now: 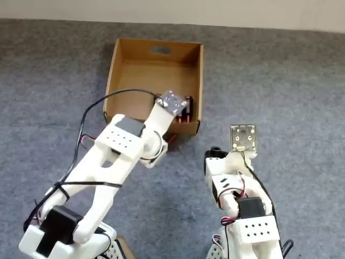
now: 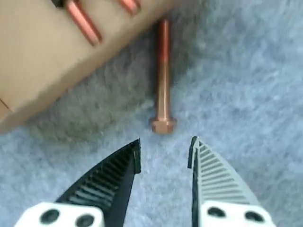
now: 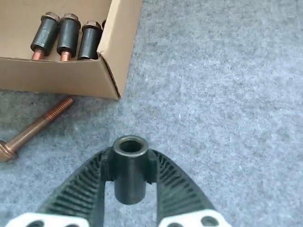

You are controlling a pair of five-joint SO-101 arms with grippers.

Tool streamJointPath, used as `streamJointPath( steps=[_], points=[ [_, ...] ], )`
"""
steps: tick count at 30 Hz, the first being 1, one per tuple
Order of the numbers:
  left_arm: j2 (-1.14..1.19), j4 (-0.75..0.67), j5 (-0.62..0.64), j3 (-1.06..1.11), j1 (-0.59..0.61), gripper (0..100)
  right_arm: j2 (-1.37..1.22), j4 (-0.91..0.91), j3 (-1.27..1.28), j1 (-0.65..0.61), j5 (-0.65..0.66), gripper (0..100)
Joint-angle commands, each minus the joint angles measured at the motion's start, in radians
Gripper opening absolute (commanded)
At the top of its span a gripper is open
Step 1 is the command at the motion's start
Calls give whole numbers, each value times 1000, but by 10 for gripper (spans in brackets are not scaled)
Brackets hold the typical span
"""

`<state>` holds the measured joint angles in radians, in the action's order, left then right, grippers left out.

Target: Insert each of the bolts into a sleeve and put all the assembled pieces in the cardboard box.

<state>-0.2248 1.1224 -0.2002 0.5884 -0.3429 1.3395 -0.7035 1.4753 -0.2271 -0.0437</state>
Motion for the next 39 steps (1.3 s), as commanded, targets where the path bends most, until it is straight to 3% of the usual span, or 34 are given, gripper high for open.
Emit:
streamJointPath(
  steps=[1, 18, 21, 24, 28, 39],
  points=[
    [15, -11, -6, -62, -13, 185, 15, 18, -5, -1, -5, 5],
    [375, -75, -8, -199, -15, 182, 13, 16, -5, -1, -5, 5],
    [424, -64, -81, -196, -15, 181, 13, 16, -5, -1, -5, 5],
    [444, 6, -144, -199, -15, 165, 16, 19, 19, -1, -5, 5],
    [404, 77, -206, -194, -10, 10, 16, 19, 25, -1, -5, 5],
    [177, 288, -404, -188, 124, 8, 16, 19, 27, -1, -5, 5]
  ],
)
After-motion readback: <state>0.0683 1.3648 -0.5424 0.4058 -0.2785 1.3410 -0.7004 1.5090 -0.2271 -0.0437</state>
